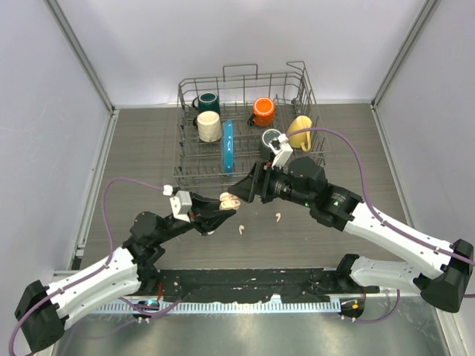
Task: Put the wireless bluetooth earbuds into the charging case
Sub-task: Open the charging case.
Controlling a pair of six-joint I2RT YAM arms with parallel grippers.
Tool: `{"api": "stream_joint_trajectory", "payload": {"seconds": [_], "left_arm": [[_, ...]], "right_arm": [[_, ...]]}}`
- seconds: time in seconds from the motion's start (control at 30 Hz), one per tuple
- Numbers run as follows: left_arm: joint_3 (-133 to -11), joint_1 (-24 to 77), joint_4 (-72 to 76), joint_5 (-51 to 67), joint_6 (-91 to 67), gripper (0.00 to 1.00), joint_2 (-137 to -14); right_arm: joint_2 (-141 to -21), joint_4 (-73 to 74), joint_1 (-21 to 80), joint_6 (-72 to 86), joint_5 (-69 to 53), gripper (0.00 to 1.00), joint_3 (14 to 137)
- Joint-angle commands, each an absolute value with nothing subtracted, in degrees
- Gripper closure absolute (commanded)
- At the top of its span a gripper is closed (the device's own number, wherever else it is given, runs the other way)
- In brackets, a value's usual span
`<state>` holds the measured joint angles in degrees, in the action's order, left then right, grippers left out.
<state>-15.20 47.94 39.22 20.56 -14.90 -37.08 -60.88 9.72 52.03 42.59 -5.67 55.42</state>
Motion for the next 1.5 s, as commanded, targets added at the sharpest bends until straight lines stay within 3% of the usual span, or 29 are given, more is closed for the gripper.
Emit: {"api": "stream_joint_trajectory", "payload": {"seconds": [0.0, 0.4, 1.1, 1.47], "left_arm": [[-15.83, 48.16, 43.24, 18.29, -14.06, 1.00, -34.98], [-15.56, 48.16, 42.71, 15.03, -10.46, 1.00, -33.13], [-18.37, 48.16, 45.62, 15.47, -9.32, 1.00, -35.95], [-18.98, 48.16, 46.49, 15.38, -9.40, 1.00, -37.70]], "right_arm": [[-58.98, 6.42, 50.11, 45.26, -7.55, 0.22, 57.92], [-55.63, 0.28, 46.85, 56.93, -22.22, 0.15, 53.09], [-61.78, -5.36, 46.85, 61.08, -26.54, 0.15, 51.42], [-64.07, -9.23, 46.85, 62.58, -29.00, 0.28, 49.75]]}}
